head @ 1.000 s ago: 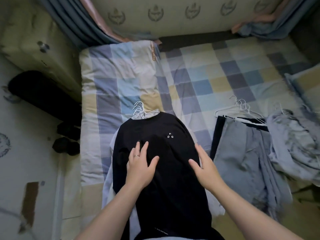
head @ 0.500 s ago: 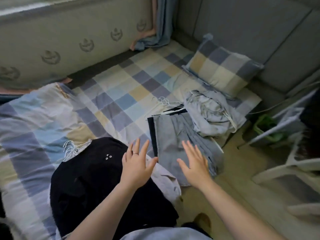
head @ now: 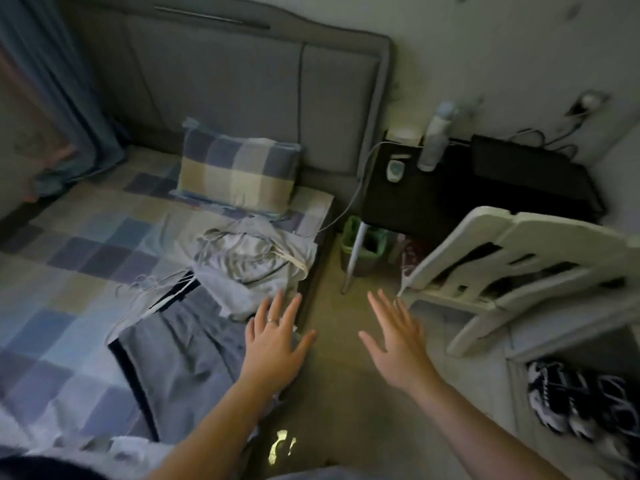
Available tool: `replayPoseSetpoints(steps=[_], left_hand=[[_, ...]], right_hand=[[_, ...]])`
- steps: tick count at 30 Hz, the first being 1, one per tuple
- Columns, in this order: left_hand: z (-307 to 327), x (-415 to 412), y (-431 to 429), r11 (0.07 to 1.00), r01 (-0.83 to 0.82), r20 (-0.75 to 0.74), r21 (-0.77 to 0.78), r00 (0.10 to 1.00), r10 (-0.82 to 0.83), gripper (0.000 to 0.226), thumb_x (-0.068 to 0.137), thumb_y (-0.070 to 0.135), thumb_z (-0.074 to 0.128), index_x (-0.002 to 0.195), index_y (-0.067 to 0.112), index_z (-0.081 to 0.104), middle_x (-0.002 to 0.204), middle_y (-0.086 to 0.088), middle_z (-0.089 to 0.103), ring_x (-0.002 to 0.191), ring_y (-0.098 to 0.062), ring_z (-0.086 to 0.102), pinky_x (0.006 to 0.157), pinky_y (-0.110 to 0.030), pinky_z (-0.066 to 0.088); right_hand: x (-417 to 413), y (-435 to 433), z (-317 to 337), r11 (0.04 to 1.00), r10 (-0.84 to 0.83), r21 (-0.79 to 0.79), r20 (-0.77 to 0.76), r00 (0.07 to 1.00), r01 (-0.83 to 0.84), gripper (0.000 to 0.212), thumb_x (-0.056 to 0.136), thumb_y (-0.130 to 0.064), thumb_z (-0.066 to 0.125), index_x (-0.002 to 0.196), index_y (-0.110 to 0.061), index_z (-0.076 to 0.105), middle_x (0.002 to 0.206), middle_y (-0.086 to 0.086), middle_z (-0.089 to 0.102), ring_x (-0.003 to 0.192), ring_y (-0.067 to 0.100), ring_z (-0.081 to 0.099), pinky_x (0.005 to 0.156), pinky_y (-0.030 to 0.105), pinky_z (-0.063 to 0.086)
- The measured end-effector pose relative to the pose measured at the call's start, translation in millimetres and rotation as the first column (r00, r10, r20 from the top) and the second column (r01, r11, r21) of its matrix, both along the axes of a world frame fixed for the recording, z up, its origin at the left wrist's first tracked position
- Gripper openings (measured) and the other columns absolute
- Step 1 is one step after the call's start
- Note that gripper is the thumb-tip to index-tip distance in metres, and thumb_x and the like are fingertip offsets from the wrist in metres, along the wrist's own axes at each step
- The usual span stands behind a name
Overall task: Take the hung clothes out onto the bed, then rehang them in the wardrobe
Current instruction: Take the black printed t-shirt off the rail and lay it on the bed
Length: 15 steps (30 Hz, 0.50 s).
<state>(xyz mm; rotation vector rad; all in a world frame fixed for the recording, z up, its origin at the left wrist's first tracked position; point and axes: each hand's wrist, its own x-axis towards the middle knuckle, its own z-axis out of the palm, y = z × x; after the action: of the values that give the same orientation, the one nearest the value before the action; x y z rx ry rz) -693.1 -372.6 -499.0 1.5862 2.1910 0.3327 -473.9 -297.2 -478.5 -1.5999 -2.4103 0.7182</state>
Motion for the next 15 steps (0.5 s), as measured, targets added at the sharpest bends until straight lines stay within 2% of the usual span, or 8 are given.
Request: replayPoseSetpoints(steps=[3, 6, 9, 12, 15], left_hand=[[13, 51, 63, 0.983, 0.178, -0.018, 0.046, 0.984, -0.177, 0.08, 0.084, 0.08, 0.015, 0.154, 0.045, -0.004, 0.165, 0.006, -0.014, 0.151, -0.021, -0.016, 0.12, -0.048, -0.002], [24, 101, 120, 0.931, 0.352, -0.019, 0.095, 0.936, -0.352, 0.074, 0.092, 0.074, 0.025, 0.153, 0.046, -0.004, 0.165, 0.008, -0.014, 0.15, -0.02, -0.017, 0.121, -0.049, -0.002], [36, 151, 168, 0.848, 0.513, -0.012, 0.135, 0.857, -0.516, 0.072, 0.092, 0.073, 0.022, 0.153, 0.047, -0.006, 0.164, 0.01, -0.017, 0.148, -0.017, -0.023, 0.119, -0.046, -0.009], [46, 206, 219, 0.735, 0.657, -0.038, 0.167, 0.749, -0.661, 0.075, 0.087, 0.076, 0.012, 0.153, 0.046, -0.007, 0.164, 0.009, -0.018, 0.147, -0.016, -0.025, 0.119, -0.047, -0.009], [58, 273, 276, 0.6, 0.774, -0.05, 0.201, 0.62, -0.783, 0.076, 0.087, 0.076, 0.017, 0.153, 0.046, -0.008, 0.163, 0.012, -0.019, 0.142, -0.011, -0.027, 0.115, -0.044, -0.013]], right_hand=[[58, 29, 10, 0.992, -0.119, 0.036, -0.005, 0.993, 0.119, 0.069, 0.098, -0.052, 0.04, 0.153, -0.045, -0.002, 0.162, -0.018, -0.007, 0.15, 0.015, -0.008, 0.12, 0.053, 0.005], [112, 52, 19, 0.961, -0.269, 0.056, -0.021, 0.963, 0.269, 0.068, 0.098, -0.052, 0.041, 0.152, -0.045, 0.001, 0.161, -0.019, -0.004, 0.15, 0.015, -0.008, 0.12, 0.051, 0.003], [157, 64, 28, 0.906, -0.406, 0.103, -0.054, 0.912, 0.41, 0.067, 0.094, -0.061, 0.035, 0.15, -0.048, 0.0, 0.161, -0.019, -0.003, 0.15, 0.012, -0.01, 0.12, 0.05, 0.002], [201, 75, 39, 0.824, -0.541, 0.166, -0.058, 0.839, 0.542, 0.069, 0.089, -0.066, 0.021, 0.152, -0.043, 0.007, 0.16, -0.02, -0.002, 0.15, 0.014, -0.006, 0.119, 0.052, 0.002], [248, 88, 51, 0.683, -0.705, 0.231, -0.042, 0.708, 0.693, 0.067, 0.092, -0.064, 0.021, 0.153, -0.041, 0.007, 0.158, -0.023, -0.004, 0.151, 0.017, -0.004, 0.119, 0.052, 0.001]])
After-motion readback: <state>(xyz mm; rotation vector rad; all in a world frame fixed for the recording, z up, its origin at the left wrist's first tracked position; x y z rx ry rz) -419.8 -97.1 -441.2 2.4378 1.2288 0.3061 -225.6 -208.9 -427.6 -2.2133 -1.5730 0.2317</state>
